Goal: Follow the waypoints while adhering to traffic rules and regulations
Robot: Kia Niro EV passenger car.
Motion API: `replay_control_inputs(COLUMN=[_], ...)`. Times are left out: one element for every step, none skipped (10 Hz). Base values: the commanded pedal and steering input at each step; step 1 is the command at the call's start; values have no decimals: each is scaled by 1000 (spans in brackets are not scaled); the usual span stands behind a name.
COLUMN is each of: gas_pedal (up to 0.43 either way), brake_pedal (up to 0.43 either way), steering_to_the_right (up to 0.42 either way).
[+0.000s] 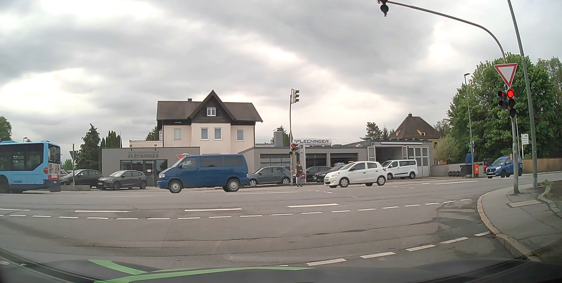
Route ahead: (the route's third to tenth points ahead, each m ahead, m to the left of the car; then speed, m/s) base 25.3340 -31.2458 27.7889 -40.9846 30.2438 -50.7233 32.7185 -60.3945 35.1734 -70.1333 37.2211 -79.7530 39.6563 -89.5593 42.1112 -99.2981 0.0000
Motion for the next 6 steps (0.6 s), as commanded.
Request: replay_control_inputs(gas_pedal=[0, 0, 0, 0, 0, 0], brake_pedal=[287, 287, 287, 287, 287, 287], steering_to_the_right=[101, 101, 101, 101, 101, 101])
